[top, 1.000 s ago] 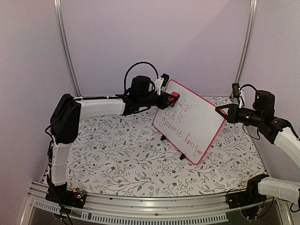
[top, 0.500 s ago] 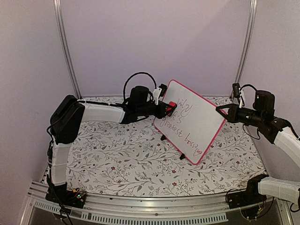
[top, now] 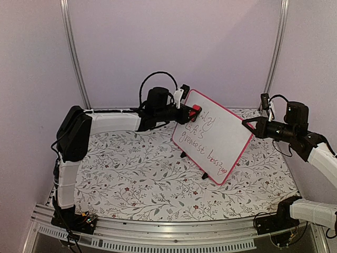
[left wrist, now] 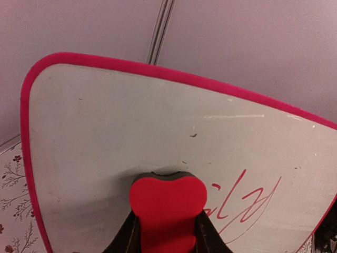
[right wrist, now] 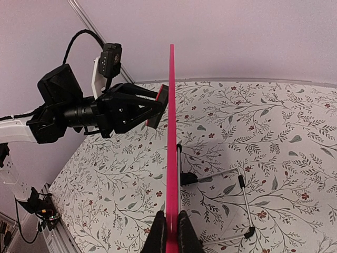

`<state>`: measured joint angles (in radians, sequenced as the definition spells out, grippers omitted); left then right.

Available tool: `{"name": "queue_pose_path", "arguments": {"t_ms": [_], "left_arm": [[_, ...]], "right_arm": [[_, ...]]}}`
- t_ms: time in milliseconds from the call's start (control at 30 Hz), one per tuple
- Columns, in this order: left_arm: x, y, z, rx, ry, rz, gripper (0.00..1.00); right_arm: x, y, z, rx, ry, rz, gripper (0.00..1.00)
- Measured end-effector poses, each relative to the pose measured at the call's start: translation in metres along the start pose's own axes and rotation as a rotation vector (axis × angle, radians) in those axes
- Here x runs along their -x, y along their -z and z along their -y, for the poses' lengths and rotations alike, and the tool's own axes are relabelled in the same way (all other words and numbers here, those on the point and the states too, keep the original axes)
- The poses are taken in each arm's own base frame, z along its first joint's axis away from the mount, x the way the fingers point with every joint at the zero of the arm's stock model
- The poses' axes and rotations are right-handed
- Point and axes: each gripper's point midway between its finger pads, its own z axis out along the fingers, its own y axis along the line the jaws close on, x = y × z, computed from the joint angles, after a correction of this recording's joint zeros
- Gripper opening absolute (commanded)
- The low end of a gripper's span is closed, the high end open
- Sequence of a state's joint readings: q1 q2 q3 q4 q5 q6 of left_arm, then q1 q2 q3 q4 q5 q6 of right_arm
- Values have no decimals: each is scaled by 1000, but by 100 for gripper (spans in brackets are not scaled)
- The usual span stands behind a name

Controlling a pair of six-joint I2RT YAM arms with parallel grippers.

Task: Erase the whiteboard
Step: Erase the center of the whiteboard.

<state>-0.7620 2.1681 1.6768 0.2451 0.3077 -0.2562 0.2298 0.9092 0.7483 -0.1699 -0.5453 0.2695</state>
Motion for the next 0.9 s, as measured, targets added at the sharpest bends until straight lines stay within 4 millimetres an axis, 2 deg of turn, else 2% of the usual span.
{"name": "queue_pose_path", "arguments": {"t_ms": [133,333,433,700,900], "left_arm": [[-5,0,0,-1,1,-4,6],[-44,1,-2,2,19,-55,5],[-52,2,-3,2,23,-63,5],[-44,0,-2,7,27,-76,5],[-8,-5,7,-1,3,-28,6]], "right_arm": [[0,0,0,0,0,0,0],[0,0,3,-13,-7,2,0],[0,0,3,-15,-9,1,0],[0,0,3,-16,-10,1,0],[0,0,2,-10,-6,0,0]]}}
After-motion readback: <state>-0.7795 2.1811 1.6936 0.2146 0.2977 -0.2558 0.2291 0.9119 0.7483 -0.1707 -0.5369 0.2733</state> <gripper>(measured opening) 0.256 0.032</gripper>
